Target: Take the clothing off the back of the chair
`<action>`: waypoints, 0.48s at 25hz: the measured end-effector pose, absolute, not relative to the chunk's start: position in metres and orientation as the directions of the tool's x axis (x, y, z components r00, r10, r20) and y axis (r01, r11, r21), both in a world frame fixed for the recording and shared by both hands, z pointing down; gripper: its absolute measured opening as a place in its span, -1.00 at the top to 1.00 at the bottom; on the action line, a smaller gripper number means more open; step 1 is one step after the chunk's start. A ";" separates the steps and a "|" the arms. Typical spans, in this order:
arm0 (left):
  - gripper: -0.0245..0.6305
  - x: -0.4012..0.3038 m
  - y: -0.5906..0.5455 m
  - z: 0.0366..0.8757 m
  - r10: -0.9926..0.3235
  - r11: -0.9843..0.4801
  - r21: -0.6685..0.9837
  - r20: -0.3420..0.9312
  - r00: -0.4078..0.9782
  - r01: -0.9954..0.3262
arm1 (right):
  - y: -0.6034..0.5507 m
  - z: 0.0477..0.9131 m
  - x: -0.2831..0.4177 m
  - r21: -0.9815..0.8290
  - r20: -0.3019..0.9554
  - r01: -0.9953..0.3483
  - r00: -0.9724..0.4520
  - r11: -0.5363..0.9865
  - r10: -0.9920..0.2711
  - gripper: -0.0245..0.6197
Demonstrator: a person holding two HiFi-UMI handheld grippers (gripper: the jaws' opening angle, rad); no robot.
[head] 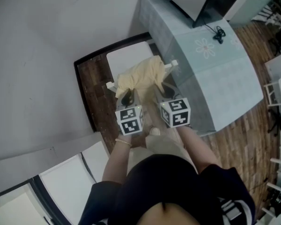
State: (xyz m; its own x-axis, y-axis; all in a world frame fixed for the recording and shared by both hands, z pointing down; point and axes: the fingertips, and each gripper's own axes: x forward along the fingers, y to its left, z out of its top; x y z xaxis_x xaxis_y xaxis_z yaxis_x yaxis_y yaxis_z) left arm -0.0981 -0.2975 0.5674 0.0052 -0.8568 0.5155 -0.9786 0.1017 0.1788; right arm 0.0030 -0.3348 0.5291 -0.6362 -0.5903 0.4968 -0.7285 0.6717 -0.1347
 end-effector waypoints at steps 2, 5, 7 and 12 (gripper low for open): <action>0.78 -0.098 -0.290 0.563 -0.861 0.084 0.184 0.509 0.021 -0.979 | -0.326 0.524 0.003 -0.129 0.492 -0.738 -0.628 0.662 -0.604 0.68; 0.78 -0.098 -0.281 0.556 -0.867 0.060 0.185 0.496 0.041 -0.981 | -0.315 0.518 0.004 -0.123 0.482 -0.752 -0.616 0.648 -0.623 0.68; 0.78 -0.098 -0.274 0.552 -0.874 0.043 0.180 0.483 0.051 -0.983 | -0.308 0.514 0.004 -0.120 0.476 -0.761 -0.608 0.638 -0.635 0.68; 0.78 -0.100 -0.258 0.545 -0.876 0.009 0.180 0.475 0.079 -0.984 | -0.289 0.505 0.002 -0.112 0.461 -0.778 -0.592 0.618 -0.661 0.68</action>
State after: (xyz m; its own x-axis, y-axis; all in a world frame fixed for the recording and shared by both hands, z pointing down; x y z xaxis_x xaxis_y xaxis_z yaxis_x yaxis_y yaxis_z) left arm -0.0998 -0.2581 0.5445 0.0787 -0.8762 0.4754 -0.9836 0.0095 0.1803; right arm 0.0020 -0.2887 0.5053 -0.5917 -0.6611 0.4614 -0.7779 0.6184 -0.1116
